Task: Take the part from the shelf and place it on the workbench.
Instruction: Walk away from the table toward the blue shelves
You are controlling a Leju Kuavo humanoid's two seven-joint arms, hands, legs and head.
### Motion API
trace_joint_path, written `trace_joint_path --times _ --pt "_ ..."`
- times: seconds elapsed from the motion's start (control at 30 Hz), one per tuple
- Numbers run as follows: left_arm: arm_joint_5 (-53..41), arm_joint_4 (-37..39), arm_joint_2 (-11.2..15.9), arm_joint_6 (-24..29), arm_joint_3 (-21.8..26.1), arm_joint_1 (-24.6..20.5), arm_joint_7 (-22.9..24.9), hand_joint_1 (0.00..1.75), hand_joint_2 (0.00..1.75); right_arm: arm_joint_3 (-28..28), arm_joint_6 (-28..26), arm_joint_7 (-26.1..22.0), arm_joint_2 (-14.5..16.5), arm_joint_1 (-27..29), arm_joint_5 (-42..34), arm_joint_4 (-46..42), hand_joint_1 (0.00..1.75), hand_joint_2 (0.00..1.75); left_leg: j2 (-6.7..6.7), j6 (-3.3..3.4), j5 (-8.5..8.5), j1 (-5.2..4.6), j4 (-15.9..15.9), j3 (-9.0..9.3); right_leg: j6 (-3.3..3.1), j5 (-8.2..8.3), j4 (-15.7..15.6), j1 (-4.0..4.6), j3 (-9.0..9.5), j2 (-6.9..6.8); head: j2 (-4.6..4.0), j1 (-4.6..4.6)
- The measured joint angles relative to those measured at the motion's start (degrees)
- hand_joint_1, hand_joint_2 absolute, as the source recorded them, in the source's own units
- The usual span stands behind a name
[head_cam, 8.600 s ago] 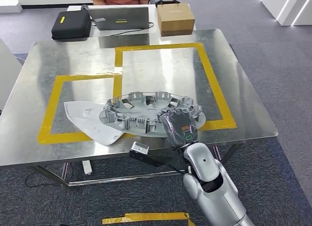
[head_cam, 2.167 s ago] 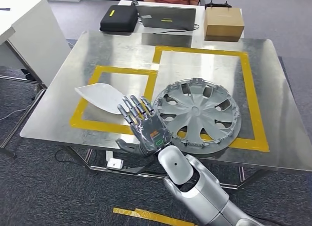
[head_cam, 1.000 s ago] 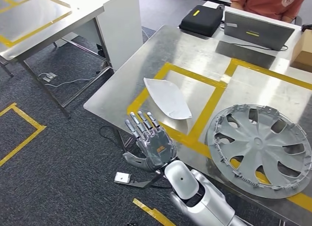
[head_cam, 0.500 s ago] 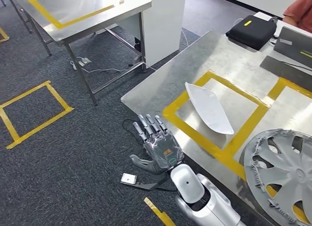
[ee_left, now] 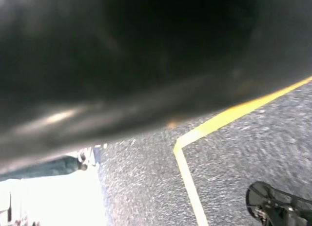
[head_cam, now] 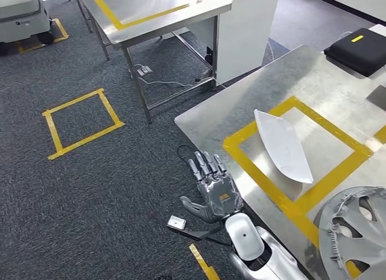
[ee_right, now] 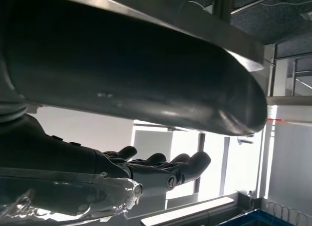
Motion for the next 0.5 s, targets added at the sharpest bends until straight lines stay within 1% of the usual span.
trace_joint_path --times 0.03,0.07,0.1,0.13,0.17,0.2,0.23,0.27,0.3,0.33,0.37,0.4,0.43,0.47,0.5 --pt "-0.02 0.0 0.09 -0.01 -0.1 0.09 0.0 0.0 0.0 -0.16 -0.03 -0.01 -0.03 0.0 0.0 0.16 0.0 0.0 0.27 0.1 1.62 -0.02 -2.46 1.41 0.06 -0.1 0.0 0.05 0.1 -0.74 0.0 -0.01" --pt "-0.04 0.0 0.2 -0.02 -0.19 0.13 0.0 0.0 0.0 -0.36 -0.11 -0.01 -0.04 -0.03 0.0 0.33 0.0 0.0 1.16 0.31 3.6 -0.12 -6.41 3.69 0.17 -0.23 0.0 0.11 0.26 -1.44 0.0 -0.01" --pt "-0.05 0.0 0.28 -0.03 -0.27 0.05 0.0 0.0 0.0 -0.53 -0.21 -0.01 -0.04 -0.06 0.0 0.5 0.0 0.0 2.67 0.57 4.96 -0.44 -10.49 5.97 0.38 -0.43 0.06 0.31 0.42 -2.11 0.0 -0.02" --pt "-0.05 0.0 0.35 -0.04 -0.35 -0.07 0.0 0.0 0.0 -0.72 -0.35 -0.01 -0.06 -0.09 0.0 0.7 0.0 0.0 3.85 0.92 5.8 -0.71 -13.61 7.65 0.61 -0.63 0.09 0.5 0.55 -2.74 0.0 0.05" --pt "-0.05 0.0 0.42 -0.05 -0.42 -0.18 0.0 0.0 0.0 -0.87 -0.48 -0.01 -0.08 -0.12 0.0 0.91 0.0 0.0 4.69 1.24 6.02 -0.97 -15.37 8.54 0.86 -0.82 0.11 0.67 0.67 -3.34 0.0 0.11" --pt "-0.05 0.0 0.45 -0.06 -0.48 -0.23 0.0 0.0 0.0 -0.97 -0.59 -0.01 -0.09 -0.14 0.0 1.09 0.0 0.0 4.72 1.53 5.82 -1.21 -15.86 8.64 1.1 -0.97 0.1 0.8 0.78 -3.95 0.0 0.17" --pt "-0.05 0.0 0.49 -0.07 -0.5 -0.19 0.0 0.0 0.0 -1.05 -0.69 -0.01 -0.11 -0.17 0.0 1.27 0.0 0.0 3.9 1.84 5.93 -1.18 -15.93 8.55 1.35 -1.1 0.02 0.77 0.94 -4.59 0.0 0.22" --pt "-0.06 0.0 0.52 -0.07 -0.51 -0.08 0.01 0.0 0.0 -1.12 -0.74 -0.01 -0.11 -0.19 0.0 1.42 0.0 0.0 3.21 2.11 6.02 -1.1 -16.1 8.63 1.67 -1.38 0.12 0.67 1.03 -4.7 0.0 0.22" --pt "-0.07 0.0 0.54 -0.1 -0.52 0.0 0.01 0.0 0.0 -1.21 -0.84 -0.01 -0.11 -0.21 0.0 1.58 0.0 0.0 2.5 2.43 6.13 -0.98 -16.27 8.74 1.99 -2.05 0.87 0.55 0.81 -3.77 0.0 0.3" --pt "-0.09 0.0 0.55 -0.14 -0.54 -0.01 0.02 0.0 0.0 -1.37 -0.92 -0.02 -0.11 -0.21 -0.01 1.75 0.0 0.0 1.8 2.73 6.25 -0.81 -16.43 8.86 2.27 -3.23 2.7 0.42 0.01 -2.24 0.0 0.43" --pt "-0.1 0.0 0.55 -0.19 -0.56 -0.08 0.02 0.0 0.0 -1.59 -0.98 -0.02 -0.12 -0.18 -0.01 2.04 0.0 0.0 1.11 2.99 6.31 -0.68 -16.53 8.91 2.47 -4.92 5.84 0.28 -1.49 -0.34 0.0 0.58" --pt "-0.11 0.0 0.55 -0.23 -0.58 -0.2 0.02 0.0 0.0 -1.82 -1.04 -0.01 -0.16 -0.09 -0.01 2.41 0.0 0.0 0.38 3.18 6.31 -0.67 -16.52 8.85 2.56 -6.77 9.83 0.22 -3.48 1.25 0.0 0.73" --pt "-0.12 0.0 0.56 -0.25 -0.59 -0.28 0.02 0.0 0.0 -2.03 -1.04 0.01 -0.22 0.04 -0.01 2.87 0.0 0.0 -0.44 3.28 6.31 -0.69 -16.52 8.79 2.6 -8.23 13.68 0.18 -5.52 1.99 0.0 0.81" --pt "-0.12 0.0 0.57 -0.26 -0.6 -0.28 0.02 0.0 0.0 -2.2 -1.03 0.07 -0.28 0.2 0.0 3.38 0.0 0.0 -1.3 3.32 6.31 -0.72 -16.51 8.77 2.58 -8.79 16.25 0.17 -7.03 2.3 0.0 0.84" --pt "-0.12 0.0 0.58 -0.27 -0.59 -0.22 0.02 0.0 0.0 -2.33 -1.03 0.17 -0.33 0.34 0.0 3.79 0.0 0.0 -2.17 3.31 6.32 -0.74 -16.5 8.79 2.51 -8.15 16.68 0.17 -7.55 2.45 0.0 0.85"
